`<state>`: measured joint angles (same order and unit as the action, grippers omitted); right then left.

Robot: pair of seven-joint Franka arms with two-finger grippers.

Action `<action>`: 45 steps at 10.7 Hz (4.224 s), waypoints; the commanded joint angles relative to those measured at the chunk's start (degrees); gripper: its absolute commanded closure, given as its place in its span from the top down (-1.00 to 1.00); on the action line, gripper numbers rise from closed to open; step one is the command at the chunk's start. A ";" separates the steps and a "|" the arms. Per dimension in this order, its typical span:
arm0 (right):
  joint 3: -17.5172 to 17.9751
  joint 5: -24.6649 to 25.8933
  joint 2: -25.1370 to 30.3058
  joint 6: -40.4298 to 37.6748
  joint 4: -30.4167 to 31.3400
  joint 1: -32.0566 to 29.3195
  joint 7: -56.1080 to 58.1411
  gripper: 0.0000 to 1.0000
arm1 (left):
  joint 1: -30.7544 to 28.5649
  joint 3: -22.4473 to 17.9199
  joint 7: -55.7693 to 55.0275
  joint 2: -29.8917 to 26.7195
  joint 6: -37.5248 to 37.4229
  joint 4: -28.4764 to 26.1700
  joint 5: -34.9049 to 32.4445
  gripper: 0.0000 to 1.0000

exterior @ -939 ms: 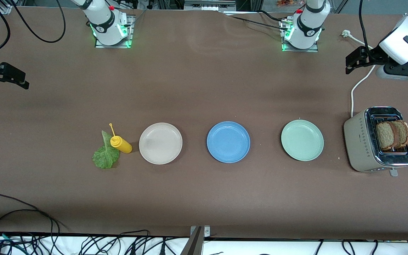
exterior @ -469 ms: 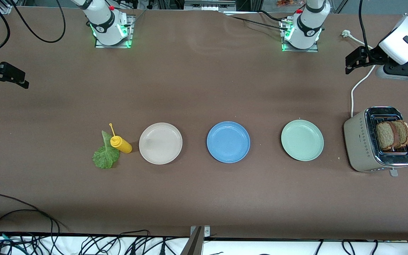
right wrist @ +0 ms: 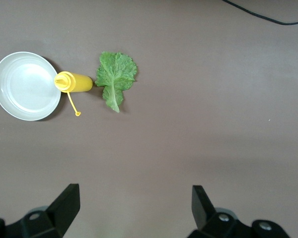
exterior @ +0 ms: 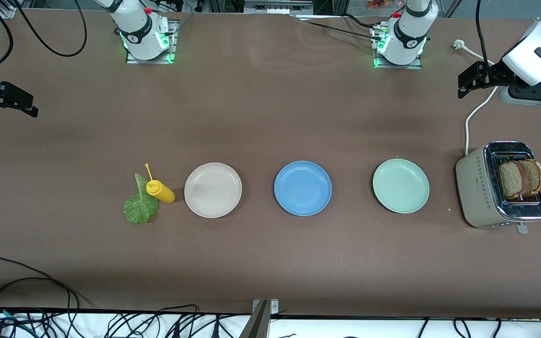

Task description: Make sandwich in blue plate with both arms

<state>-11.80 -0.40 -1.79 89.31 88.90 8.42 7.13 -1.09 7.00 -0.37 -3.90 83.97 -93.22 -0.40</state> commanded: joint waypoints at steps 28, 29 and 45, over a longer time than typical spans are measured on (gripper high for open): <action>-0.59 -0.04 -0.06 -1.51 -1.18 -0.07 0.87 1.00 | 0.82 0.91 1.07 6.18 -2.23 6.99 0.14 1.00; -0.59 -0.04 -0.06 -1.51 -1.18 -0.07 0.87 1.00 | 0.82 0.91 0.99 6.18 -2.24 7.08 0.14 1.00; -0.50 -0.04 -0.49 -1.51 -1.19 0.10 0.87 1.00 | 0.82 0.99 1.16 6.01 -2.24 7.17 0.14 1.00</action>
<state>-12.29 -0.40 -1.97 88.94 88.82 8.49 7.27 -0.36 7.97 -0.30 1.50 82.97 -88.06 -0.40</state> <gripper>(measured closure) 0.000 0.000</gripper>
